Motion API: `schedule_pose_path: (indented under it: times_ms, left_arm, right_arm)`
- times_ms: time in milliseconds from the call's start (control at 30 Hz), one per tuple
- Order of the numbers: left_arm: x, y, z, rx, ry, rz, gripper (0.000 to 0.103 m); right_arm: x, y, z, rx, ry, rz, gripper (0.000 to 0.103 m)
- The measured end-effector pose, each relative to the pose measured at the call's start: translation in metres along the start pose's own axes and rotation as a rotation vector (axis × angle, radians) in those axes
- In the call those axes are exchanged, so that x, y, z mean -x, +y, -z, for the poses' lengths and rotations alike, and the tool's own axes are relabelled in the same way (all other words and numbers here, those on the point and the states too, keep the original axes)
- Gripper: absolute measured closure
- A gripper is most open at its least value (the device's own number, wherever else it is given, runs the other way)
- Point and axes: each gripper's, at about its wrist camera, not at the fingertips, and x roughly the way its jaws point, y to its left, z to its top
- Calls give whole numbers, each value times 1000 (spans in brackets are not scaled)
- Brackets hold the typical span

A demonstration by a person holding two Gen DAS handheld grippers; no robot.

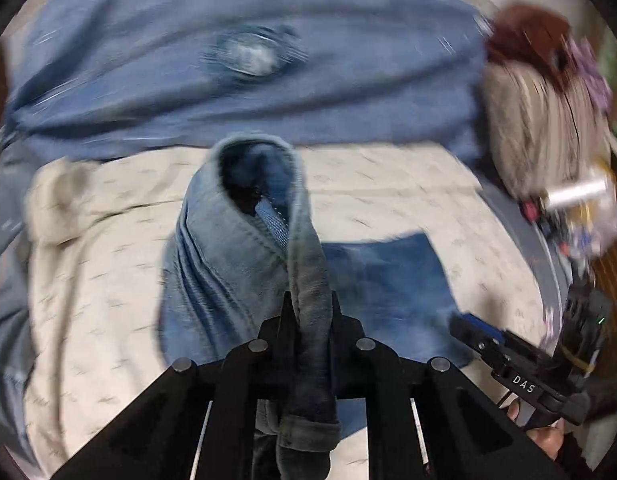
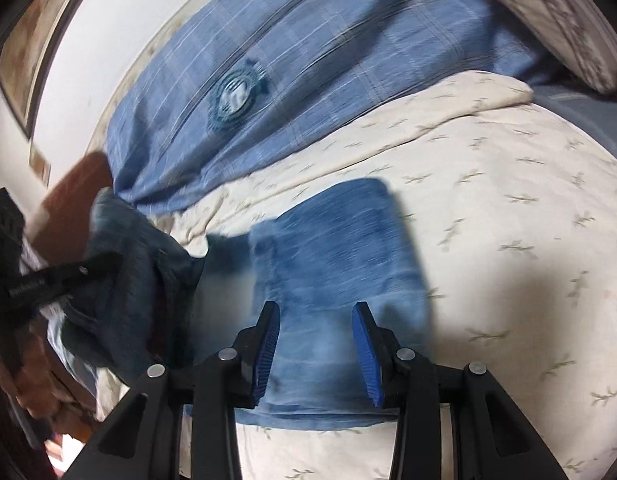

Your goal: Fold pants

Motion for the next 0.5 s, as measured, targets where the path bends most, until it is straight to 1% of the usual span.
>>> schedule_pose_path:
  times_ms: [33,67,100,133,167,200,233,267,300,333,367,433,467,500]
  left_arm:
    - [-11,-15,-1,-26,34,13,89]
    - [-18,-28,-2,-45,66,63,89]
    - [-19,-33,-4,-42,67,114,89]
    - [-13,-36,-5,-35,49,162,89]
    - [-4,-37,-7,-35,20,185,89]
    - [10,-35,-10,-46,-20,188,89]
    - [20,-30,-12,-52,-48,177,87]
    - [29,-23,-13,-52,-73,156,82]
    - [37,-12,-14,-43,-92,132,80]
    - [43,1,-13,-26,-100,109,74]
    - [44,17,-10,-5,-94,84,72]
    - [37,44,-1,33,-58,41,72]
    - [32,55,7,51,-39,22,72]
    - [25,70,17,75,-13,0,72]
  right_arm:
    - [3,-6,-2,-17,-3,-1,62]
    - [5,-12,-3,-38,-1,-7,62]
    - [6,-17,-4,-57,6,-17,62]
    - [7,-21,-5,-80,15,-34,61]
    - [7,-26,-6,-109,29,-65,55]
    - [6,-30,-6,-137,40,-106,53]
    - [7,-32,-7,-156,45,-145,52]
    - [7,-31,-7,-170,47,-196,46]
    - [6,-30,-8,-178,50,-232,39]
    - [4,-29,-8,-191,59,-272,35]
    - [0,-27,-7,-214,78,-322,32]
    - [-9,-24,-4,-251,117,-386,32]
    - [-14,-20,-3,-256,132,-393,32]
    - [-19,-17,-2,-251,142,-379,32]
